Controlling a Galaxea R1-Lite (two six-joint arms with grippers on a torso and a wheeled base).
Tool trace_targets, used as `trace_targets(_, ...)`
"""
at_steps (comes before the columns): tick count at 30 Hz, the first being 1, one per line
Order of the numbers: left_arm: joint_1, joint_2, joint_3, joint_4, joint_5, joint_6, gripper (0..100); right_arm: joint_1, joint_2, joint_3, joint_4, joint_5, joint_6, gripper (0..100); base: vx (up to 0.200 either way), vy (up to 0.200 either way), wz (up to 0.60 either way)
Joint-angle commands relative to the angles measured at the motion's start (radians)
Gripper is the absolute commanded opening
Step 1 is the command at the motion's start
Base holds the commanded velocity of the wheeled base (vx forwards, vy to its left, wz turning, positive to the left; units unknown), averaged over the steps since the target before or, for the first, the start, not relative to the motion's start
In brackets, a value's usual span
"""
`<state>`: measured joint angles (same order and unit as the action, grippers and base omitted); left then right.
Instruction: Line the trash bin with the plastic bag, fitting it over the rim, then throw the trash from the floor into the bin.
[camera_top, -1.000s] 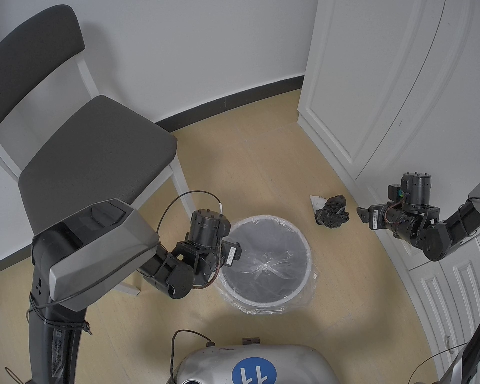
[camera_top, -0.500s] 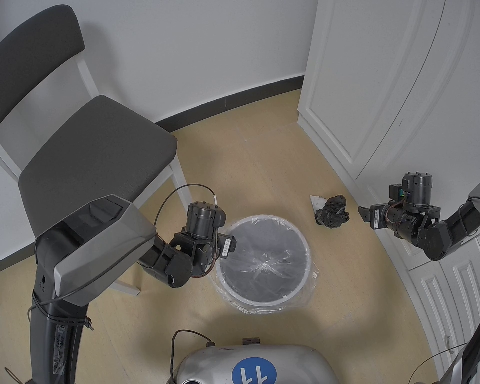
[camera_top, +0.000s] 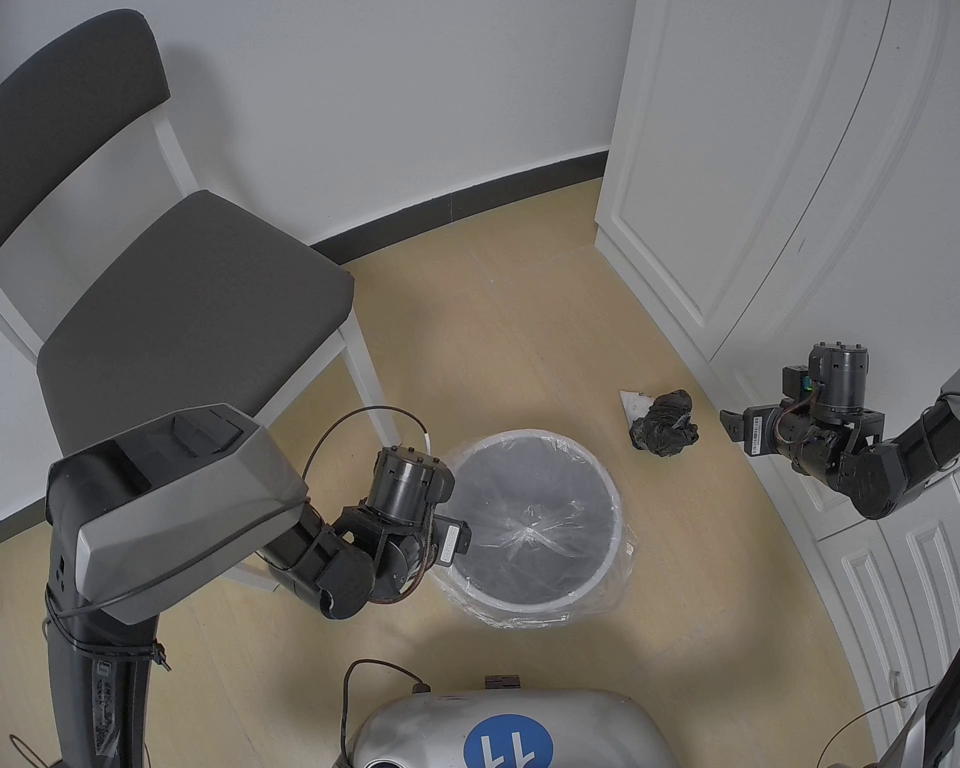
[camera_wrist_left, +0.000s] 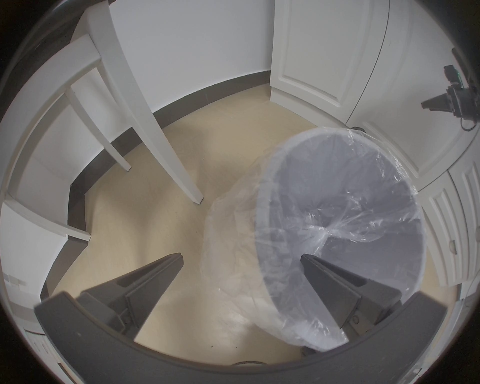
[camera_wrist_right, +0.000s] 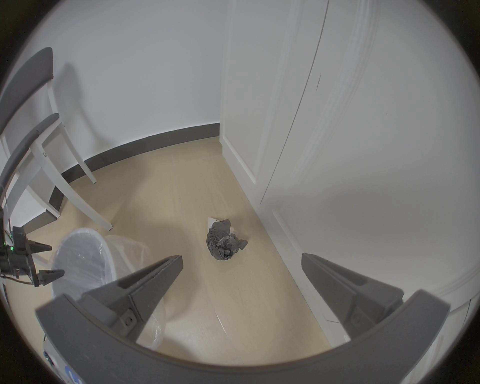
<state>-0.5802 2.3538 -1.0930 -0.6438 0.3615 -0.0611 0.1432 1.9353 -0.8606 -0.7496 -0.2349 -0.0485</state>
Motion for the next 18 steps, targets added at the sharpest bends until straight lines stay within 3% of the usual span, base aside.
trace_targets(1,-0.003,-0.015,0.036,-0.005,0.001,-0.006,100,-0.010,-0.003,0.002,0.001,0.008,-0.001,100,0.000,0.000,0.00)
trace_targets(7,0.002,-0.021,0.064,-0.057,0.001,-0.006,100,-0.025,-0.004,0.000,0.001,0.019,-0.010,100,0.000,0.000,0.00)
trace_targets(18,-0.059,-0.142,0.122,-0.065,0.001,-0.009,100,-0.068,-0.009,0.003,-0.028,0.126,0.001,100,0.000,0.000,0.00)
